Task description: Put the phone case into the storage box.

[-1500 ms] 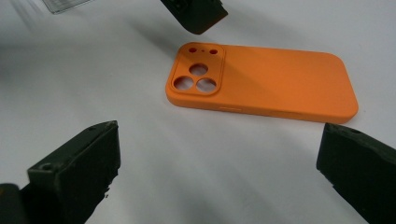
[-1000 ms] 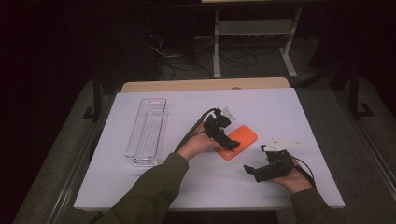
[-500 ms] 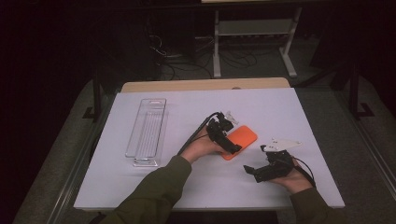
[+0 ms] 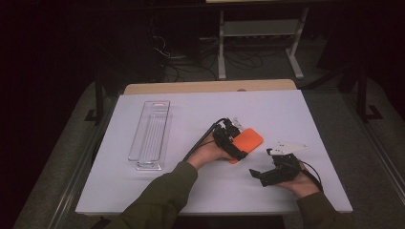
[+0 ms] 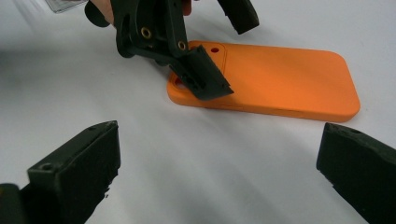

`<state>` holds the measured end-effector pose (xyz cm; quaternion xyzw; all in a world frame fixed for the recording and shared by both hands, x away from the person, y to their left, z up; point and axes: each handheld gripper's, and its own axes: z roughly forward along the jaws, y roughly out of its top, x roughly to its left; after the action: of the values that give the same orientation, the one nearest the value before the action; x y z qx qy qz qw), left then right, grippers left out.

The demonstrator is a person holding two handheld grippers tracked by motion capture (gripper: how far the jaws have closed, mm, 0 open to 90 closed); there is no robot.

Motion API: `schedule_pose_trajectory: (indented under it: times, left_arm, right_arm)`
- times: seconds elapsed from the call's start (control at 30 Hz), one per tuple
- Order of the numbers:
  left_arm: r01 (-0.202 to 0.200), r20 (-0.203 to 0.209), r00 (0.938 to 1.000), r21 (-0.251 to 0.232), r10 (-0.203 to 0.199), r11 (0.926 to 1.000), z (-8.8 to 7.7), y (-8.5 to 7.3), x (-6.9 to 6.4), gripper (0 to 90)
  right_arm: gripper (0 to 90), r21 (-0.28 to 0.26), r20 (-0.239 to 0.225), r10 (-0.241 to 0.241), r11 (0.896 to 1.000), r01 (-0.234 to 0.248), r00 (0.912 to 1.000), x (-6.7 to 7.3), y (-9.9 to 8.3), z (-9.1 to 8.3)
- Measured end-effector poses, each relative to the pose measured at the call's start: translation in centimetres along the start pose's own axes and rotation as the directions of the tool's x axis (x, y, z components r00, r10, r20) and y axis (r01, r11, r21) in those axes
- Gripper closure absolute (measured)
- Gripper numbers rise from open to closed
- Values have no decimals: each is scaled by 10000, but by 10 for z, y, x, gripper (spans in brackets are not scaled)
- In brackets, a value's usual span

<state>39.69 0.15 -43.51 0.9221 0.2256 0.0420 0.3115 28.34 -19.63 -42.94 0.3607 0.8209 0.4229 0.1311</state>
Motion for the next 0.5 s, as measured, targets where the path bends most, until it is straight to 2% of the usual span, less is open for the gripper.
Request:
schedule_pose_trajectory:
  times: [0.13,0.27,0.5]
  left_arm:
    - [70,-36,10000,-129,-70,9999,4,-3,-2,0]
    - [-114,-99,9999,121,115,9999,7,-5,-2,0]
    - [-206,-145,9997,185,209,9996,9,-7,-3,0]
  right_arm:
    - [0,9,-6,11,10000,-11,10000,0,0,0]
    - [0,7,-5,-9,10000,9,10000,0,0,0]
    - [0,26,-7,-42,10000,42,10000,0,0,0]
